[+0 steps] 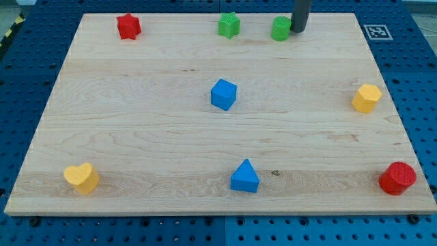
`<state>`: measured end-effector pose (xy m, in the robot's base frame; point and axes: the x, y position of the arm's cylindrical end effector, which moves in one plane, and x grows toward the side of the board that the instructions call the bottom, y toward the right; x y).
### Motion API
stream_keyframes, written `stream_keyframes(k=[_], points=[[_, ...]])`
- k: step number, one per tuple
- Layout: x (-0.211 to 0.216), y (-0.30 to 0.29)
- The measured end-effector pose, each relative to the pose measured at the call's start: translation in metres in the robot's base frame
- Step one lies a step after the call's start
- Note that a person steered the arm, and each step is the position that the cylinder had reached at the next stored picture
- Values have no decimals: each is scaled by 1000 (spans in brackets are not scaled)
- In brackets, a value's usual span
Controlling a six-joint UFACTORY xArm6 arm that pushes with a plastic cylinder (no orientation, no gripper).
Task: Push the green circle into the green star
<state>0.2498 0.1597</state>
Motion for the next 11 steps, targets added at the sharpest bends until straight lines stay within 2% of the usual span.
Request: stream_keyframes(k=[1,4,7,11], points=[[6,-1],[-21,-12],[10,-3],[-1,-16]])
